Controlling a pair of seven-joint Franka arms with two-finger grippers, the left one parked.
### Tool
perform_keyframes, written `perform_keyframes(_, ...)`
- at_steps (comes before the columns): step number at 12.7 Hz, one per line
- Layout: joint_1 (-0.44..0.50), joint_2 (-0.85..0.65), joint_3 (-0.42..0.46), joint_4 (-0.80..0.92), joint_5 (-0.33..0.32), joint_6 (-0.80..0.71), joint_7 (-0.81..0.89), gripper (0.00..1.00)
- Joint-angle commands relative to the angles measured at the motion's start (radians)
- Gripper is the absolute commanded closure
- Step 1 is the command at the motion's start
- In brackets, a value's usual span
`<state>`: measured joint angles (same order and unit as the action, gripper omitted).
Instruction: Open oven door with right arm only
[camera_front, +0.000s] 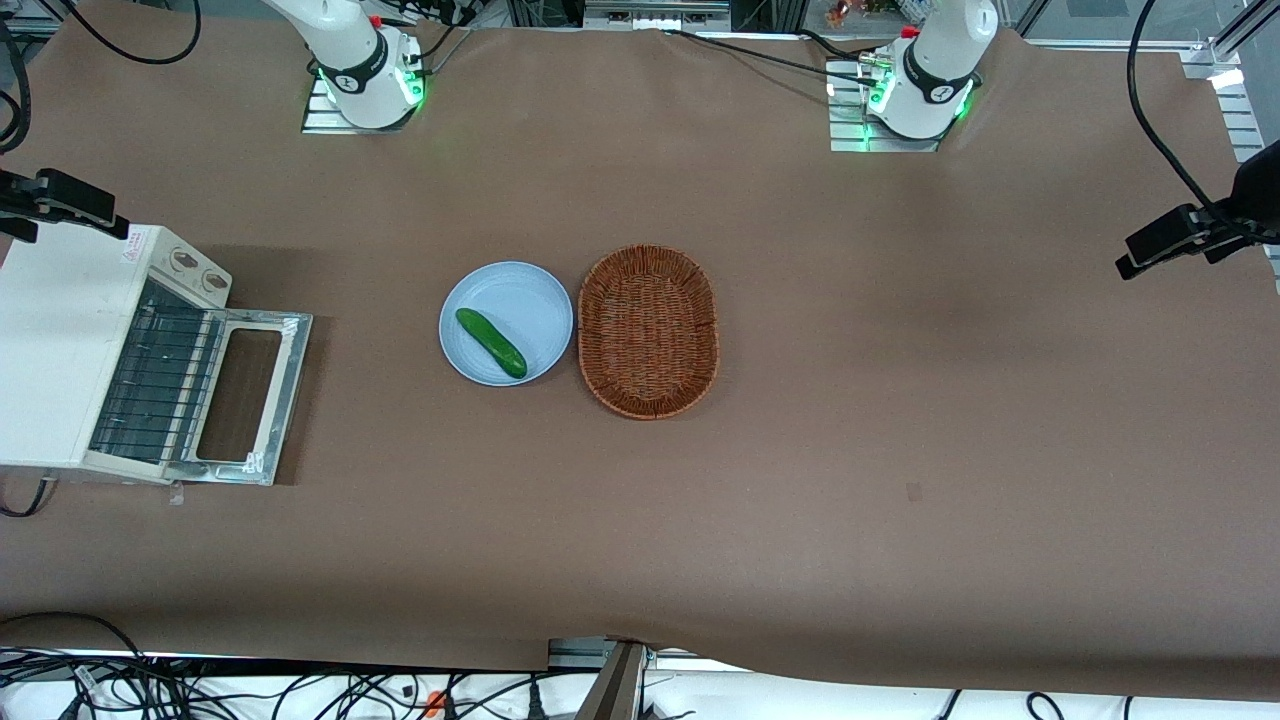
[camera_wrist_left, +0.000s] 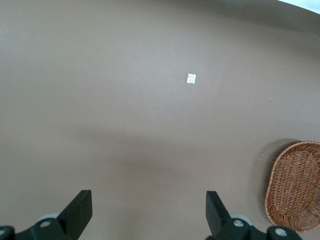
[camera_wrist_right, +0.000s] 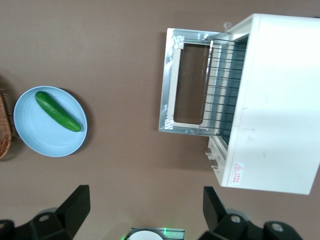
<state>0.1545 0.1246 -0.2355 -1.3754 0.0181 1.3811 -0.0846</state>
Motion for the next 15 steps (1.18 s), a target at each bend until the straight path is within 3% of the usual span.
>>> perform_keyframes(1,0.019,-0.031,0.033,-0.034,-0.027,-0.005,0.15,0.0)
perform_keyframes(15,0.013,-0.03,0.048,-0.031,-0.007,0.029,0.167,0.0)
